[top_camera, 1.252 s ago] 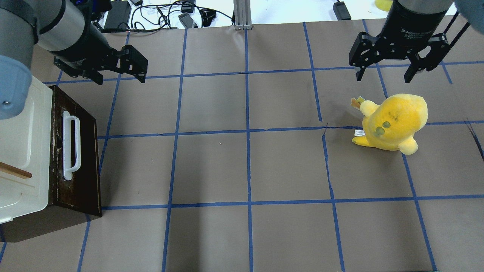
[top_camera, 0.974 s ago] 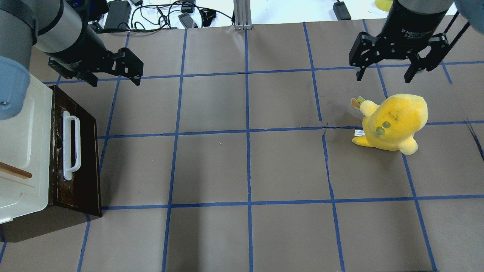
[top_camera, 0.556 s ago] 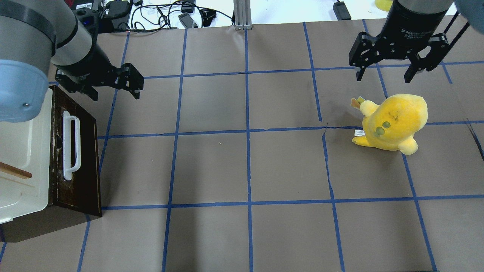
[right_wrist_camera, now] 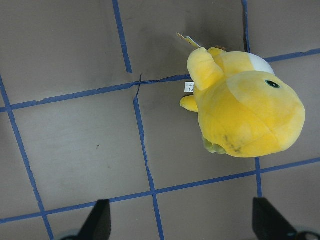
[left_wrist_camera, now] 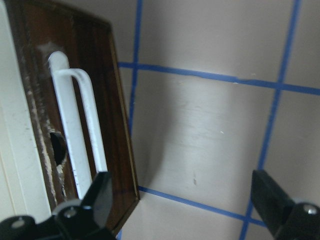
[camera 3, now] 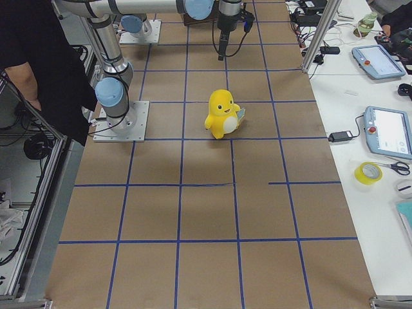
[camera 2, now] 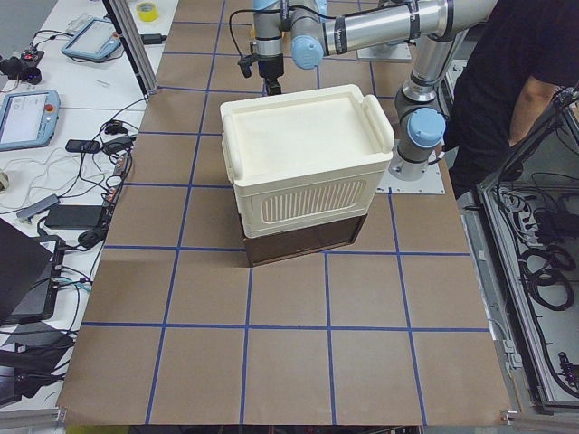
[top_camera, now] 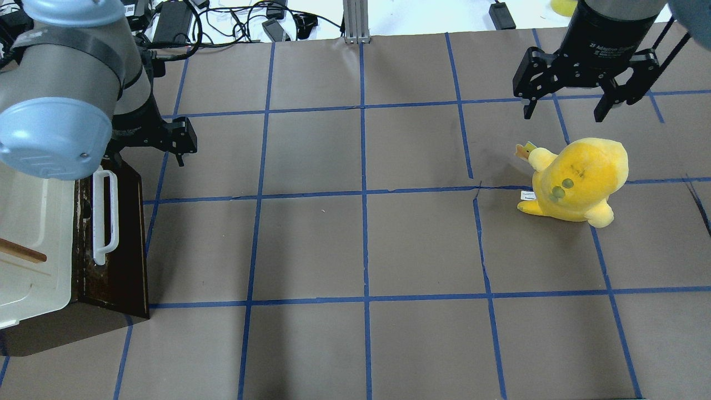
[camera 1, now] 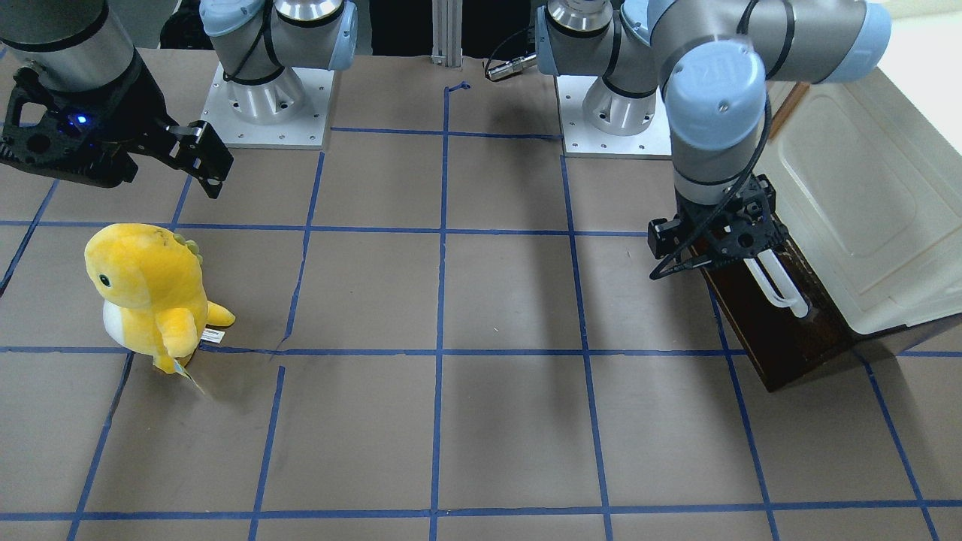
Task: Pull drawer sideways
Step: 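Move the left gripper down to the white drawer handle, then close the left gripper around the white drawer handle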
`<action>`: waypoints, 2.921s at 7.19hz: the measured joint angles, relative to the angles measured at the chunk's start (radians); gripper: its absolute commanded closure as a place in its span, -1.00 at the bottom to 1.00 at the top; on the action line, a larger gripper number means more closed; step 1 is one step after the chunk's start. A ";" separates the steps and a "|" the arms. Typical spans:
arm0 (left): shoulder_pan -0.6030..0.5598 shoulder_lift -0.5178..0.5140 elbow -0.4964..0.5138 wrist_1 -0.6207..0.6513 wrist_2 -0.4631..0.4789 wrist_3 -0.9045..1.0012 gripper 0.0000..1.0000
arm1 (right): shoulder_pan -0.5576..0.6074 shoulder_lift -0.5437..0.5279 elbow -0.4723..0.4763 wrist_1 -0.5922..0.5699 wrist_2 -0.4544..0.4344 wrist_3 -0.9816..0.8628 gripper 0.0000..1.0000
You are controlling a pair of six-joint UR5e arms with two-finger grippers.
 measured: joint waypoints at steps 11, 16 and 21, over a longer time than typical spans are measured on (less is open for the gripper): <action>-0.109 -0.288 -0.173 -0.051 0.795 -0.266 -0.83 | 0.001 0.000 0.000 0.000 0.000 0.000 -1.00; -0.079 -0.296 -0.213 -0.081 0.871 -0.296 -0.88 | 0.001 0.000 0.000 0.000 0.000 0.000 -1.00; -0.069 -0.284 -0.223 -0.095 0.903 -0.307 0.24 | 0.000 0.000 0.000 0.000 0.000 0.000 -1.00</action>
